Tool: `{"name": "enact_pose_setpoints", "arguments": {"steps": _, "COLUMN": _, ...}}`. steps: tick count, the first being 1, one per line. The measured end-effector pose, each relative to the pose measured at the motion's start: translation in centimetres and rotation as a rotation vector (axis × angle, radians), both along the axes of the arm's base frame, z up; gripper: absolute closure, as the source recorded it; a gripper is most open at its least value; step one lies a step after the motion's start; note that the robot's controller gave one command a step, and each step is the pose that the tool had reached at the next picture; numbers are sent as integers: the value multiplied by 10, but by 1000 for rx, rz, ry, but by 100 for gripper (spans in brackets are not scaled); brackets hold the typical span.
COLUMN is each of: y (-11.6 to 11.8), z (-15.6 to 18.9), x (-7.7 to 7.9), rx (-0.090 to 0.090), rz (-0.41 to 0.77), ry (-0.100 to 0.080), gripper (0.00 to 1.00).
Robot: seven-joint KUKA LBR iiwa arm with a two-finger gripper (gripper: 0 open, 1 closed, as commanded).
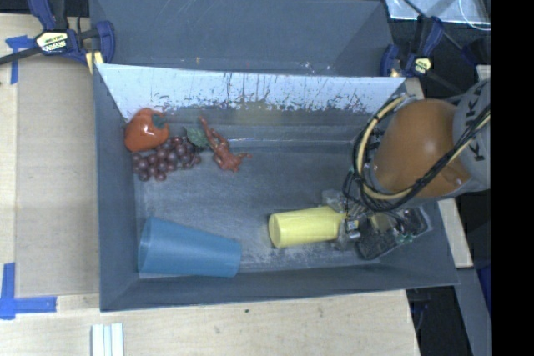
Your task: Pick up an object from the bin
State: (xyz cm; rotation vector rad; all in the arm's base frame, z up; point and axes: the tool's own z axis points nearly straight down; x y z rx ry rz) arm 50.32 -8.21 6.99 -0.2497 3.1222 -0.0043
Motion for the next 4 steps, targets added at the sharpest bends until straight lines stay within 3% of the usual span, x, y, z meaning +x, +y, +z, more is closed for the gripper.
{"name": "enact_pose_setpoints", "arguments": {"steps": 1, "y": 0, "z": 0, "x": 0, "rx": 0, "rz": 0, "ry": -1, "gripper": 0}}
{"name": "enact_pose_setpoints", "arguments": {"steps": 2, "y": 0, "z": 0, "x": 0, "rx": 0, "rz": 0, "ry": 0, "gripper": 100}}
{"name": "enact_pose_setpoints", "arguments": {"steps": 4, "y": 0, "z": 0, "x": 0, "rx": 0, "rz": 1, "ry": 0, "gripper": 100}}
